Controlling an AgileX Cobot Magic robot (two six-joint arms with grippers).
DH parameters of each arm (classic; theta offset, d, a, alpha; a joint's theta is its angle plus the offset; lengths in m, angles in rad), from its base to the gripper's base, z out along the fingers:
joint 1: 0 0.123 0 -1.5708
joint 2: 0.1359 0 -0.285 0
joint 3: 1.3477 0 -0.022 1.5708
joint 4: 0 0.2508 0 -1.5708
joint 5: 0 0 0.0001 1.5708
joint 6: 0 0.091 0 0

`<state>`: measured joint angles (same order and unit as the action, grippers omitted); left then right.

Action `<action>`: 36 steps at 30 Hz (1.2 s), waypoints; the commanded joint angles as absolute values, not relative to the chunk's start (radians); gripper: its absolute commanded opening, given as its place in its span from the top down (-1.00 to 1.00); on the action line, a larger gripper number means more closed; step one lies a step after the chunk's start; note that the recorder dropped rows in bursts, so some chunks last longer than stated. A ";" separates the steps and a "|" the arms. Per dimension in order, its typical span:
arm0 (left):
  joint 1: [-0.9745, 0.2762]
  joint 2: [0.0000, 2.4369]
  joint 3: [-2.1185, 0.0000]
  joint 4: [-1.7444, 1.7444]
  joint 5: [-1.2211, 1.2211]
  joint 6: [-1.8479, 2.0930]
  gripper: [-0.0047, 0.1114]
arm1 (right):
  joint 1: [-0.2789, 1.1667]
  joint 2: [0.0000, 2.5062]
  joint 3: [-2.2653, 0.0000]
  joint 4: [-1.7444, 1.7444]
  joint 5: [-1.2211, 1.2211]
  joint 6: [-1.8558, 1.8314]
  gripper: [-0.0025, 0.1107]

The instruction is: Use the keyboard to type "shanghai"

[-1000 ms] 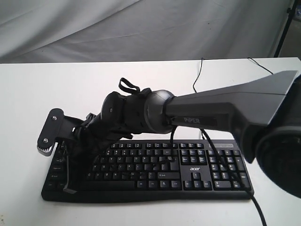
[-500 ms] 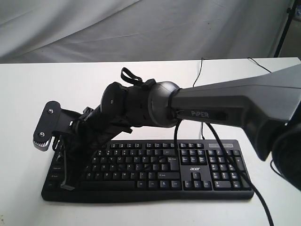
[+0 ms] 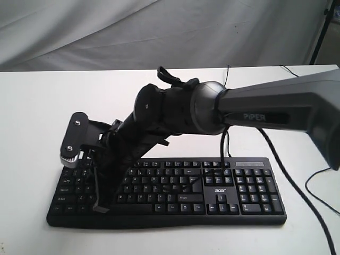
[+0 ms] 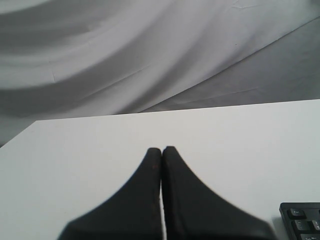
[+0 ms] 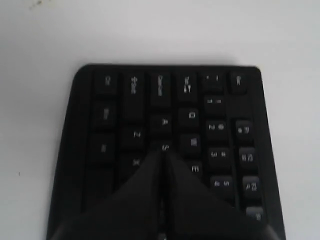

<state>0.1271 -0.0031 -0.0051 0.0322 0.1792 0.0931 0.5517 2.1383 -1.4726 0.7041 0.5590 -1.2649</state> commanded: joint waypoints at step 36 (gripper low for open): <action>0.123 0.000 0.000 0.032 0.174 0.090 0.91 | 0.474 1.980 -1.165 0.967 0.475 -1.539 0.96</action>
<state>0.1271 -0.0031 -0.0051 0.0322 0.1792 0.0931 0.4779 1.9842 -1.1705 0.9506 0.4828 -1.5273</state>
